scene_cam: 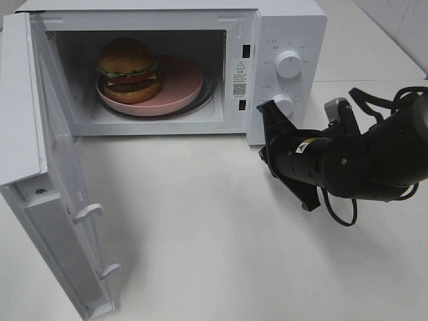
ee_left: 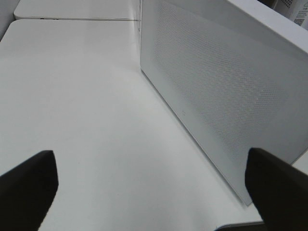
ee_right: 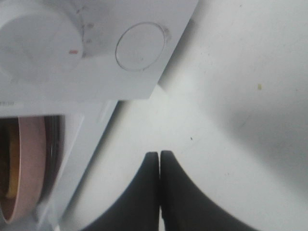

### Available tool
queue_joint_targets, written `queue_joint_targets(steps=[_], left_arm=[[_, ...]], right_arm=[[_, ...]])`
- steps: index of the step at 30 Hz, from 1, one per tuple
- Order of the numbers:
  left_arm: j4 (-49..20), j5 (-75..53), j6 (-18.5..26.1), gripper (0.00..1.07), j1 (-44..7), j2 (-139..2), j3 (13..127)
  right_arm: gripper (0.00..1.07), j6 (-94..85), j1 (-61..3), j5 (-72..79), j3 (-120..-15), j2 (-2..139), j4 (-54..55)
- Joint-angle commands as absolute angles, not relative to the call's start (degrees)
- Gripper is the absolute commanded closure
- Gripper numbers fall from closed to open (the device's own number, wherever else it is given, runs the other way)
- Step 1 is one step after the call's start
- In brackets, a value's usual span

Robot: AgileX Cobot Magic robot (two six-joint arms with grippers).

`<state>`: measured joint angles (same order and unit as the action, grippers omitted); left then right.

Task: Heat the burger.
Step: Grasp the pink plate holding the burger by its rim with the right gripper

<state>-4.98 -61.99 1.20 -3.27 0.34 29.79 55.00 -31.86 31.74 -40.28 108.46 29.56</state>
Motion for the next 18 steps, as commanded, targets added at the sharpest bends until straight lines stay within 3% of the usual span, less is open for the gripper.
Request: queue_joint_targets(steps=[1, 9, 18], left_arm=[[-5.2, -61.4, 1.3, 0.09, -3.1, 1.2, 29.7], [-5.2, -61.4, 1.3, 0.09, -3.1, 1.2, 29.7], [-5.2, -61.4, 1.3, 0.09, -3.1, 1.2, 29.7]], right_arm=[[1.07, 47.9, -31.6, 27.1, -40.3, 105.8, 26.9], [1.06, 23.9, -31.6, 12.8, -40.3, 97.7, 26.4], [1.06, 8.8, -31.6, 2.9, -40.3, 92.2, 26.4]])
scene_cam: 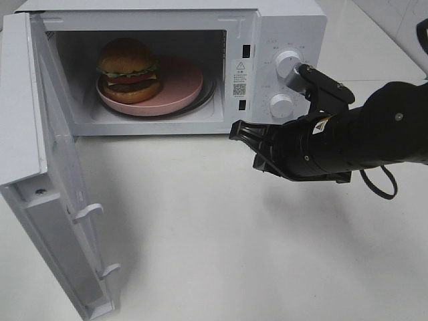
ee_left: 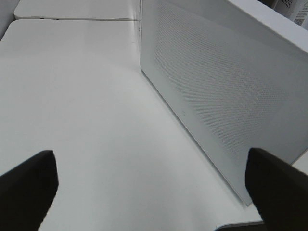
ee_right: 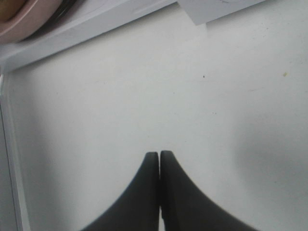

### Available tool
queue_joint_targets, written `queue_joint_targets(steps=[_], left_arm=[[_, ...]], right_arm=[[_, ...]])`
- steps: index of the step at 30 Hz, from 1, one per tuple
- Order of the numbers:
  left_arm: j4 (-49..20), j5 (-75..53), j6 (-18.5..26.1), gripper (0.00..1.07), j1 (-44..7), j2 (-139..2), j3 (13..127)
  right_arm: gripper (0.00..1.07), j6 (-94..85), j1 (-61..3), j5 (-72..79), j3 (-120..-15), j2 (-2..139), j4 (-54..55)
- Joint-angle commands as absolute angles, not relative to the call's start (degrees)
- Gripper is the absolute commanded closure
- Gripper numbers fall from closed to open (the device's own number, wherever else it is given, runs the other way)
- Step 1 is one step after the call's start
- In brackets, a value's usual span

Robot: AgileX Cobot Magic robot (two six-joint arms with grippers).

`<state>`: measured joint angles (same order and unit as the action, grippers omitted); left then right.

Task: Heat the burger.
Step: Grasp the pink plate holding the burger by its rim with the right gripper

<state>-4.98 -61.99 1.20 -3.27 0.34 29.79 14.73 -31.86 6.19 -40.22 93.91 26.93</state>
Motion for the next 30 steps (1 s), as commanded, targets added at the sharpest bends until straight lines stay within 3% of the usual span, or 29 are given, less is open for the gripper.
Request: queue_joint_targets(steps=[1, 12, 19, 30], left_arm=[[-5.2, -61.4, 1.3, 0.09, -3.1, 1.2, 29.7], [-5.2, -61.4, 1.3, 0.09, -3.1, 1.2, 29.7], [-5.2, -61.4, 1.3, 0.09, -3.1, 1.2, 29.7], [-5.2, -61.4, 1.3, 0.09, -3.1, 1.2, 29.7]], right_arm=[[1.05, 6.9, -31.6, 2.1, -40.3, 91.8, 26.3], [1.04, -10.7, -31.5, -16.4, -48.4, 91.4, 14.6], [1.04, -35.1, -31.5, -34.3, -56.7, 91.4, 8.6], [1.01, -62.5, -31.5, -41.7, -63.7, 91.4, 2.1]])
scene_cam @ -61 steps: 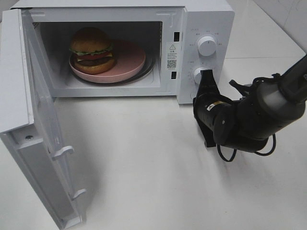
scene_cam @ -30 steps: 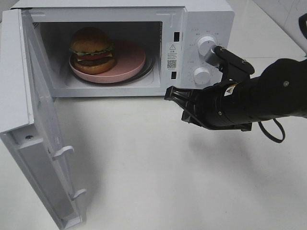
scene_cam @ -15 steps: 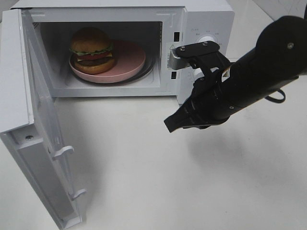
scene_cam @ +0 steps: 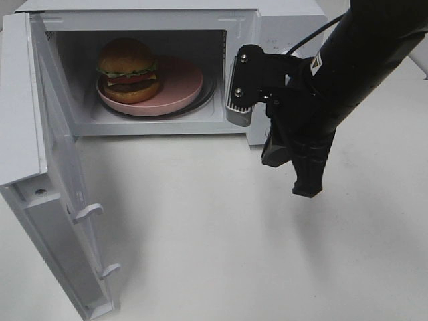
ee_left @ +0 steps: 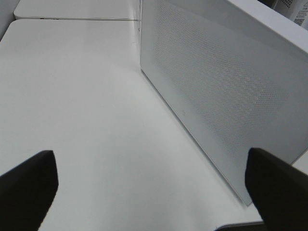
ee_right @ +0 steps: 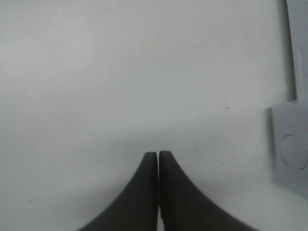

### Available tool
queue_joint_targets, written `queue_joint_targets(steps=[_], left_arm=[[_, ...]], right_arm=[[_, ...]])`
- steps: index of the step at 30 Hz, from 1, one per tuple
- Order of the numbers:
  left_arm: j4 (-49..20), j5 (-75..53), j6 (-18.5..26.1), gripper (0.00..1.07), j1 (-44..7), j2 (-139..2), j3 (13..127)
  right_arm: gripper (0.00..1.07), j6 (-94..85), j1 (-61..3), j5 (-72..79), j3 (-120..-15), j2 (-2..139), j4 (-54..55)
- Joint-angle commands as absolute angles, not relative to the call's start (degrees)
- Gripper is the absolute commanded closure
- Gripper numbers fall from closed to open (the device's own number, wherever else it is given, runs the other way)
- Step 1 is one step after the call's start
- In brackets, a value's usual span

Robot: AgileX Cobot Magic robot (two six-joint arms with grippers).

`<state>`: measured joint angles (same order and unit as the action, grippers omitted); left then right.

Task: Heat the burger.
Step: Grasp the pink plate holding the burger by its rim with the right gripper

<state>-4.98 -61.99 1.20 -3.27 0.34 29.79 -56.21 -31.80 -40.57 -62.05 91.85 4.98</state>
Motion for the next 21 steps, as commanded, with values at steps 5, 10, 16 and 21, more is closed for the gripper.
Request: queue_joint_targets(steps=[5, 10, 16, 21], left_arm=[[-5.2, -61.4, 1.3, 0.09, -3.1, 1.2, 29.7], [-5.2, -61.4, 1.3, 0.09, -3.1, 1.2, 29.7], [-5.2, -61.4, 1.3, 0.09, -3.1, 1.2, 29.7], [-5.2, -61.4, 1.3, 0.09, -3.1, 1.2, 29.7]], right_arm=[[0.96, -64.2, -31.6, -40.9, -65.1, 91.4, -3.2], [0.73, -64.2, -32.0, -39.2, -65.1, 91.4, -9.2], [0.22, -60.1, -35.2, -30.6, -65.1, 91.4, -13.8], [0.08, -58.5, -36.3, -27.4, -65.1, 91.9, -17.0]])
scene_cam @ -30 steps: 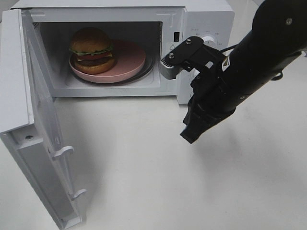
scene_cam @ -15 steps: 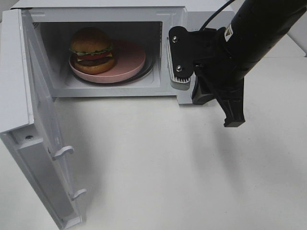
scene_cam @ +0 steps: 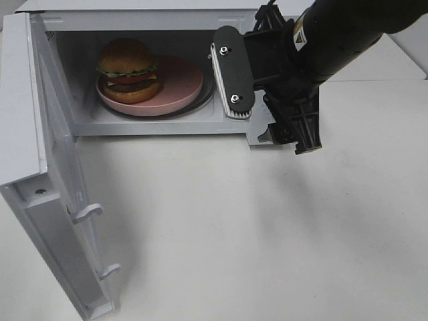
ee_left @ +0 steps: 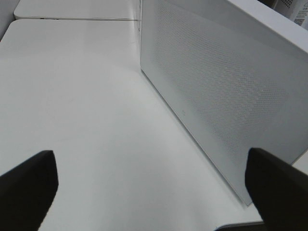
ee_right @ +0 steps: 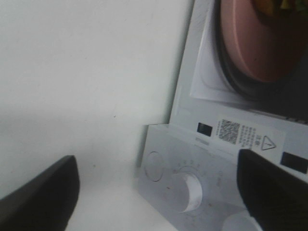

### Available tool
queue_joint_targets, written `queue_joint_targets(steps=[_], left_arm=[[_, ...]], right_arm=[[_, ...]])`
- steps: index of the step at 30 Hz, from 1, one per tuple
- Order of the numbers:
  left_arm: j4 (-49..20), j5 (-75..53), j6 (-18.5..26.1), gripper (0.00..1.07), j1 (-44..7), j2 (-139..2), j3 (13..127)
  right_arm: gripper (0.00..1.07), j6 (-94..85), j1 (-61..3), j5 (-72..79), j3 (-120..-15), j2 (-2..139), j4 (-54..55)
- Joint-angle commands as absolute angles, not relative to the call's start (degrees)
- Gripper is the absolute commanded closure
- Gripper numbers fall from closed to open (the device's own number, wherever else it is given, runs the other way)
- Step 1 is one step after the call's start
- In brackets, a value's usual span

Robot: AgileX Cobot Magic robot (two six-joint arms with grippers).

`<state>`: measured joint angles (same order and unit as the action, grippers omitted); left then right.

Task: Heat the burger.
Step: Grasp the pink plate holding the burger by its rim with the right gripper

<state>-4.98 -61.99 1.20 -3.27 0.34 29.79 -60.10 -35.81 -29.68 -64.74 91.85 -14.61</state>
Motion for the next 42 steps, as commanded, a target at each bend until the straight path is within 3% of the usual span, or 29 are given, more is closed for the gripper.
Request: queue_joint_targets(steps=[1, 13, 42], left_arm=[[-5.2, -61.4, 1.3, 0.09, -3.1, 1.2, 29.7], [-5.2, -61.4, 1.3, 0.09, -3.1, 1.2, 29.7], [-5.2, -61.4, 1.3, 0.09, -3.1, 1.2, 29.7]], right_arm=[[0.08, -58.2, -36.9, -26.6, -65.1, 92.5, -17.5], [0.1, -54.1, -39.0, -25.2, -67.7, 98.6, -21.4], [0.17, -54.0, -41.4, -26.9, -93.7, 123.0, -23.4]])
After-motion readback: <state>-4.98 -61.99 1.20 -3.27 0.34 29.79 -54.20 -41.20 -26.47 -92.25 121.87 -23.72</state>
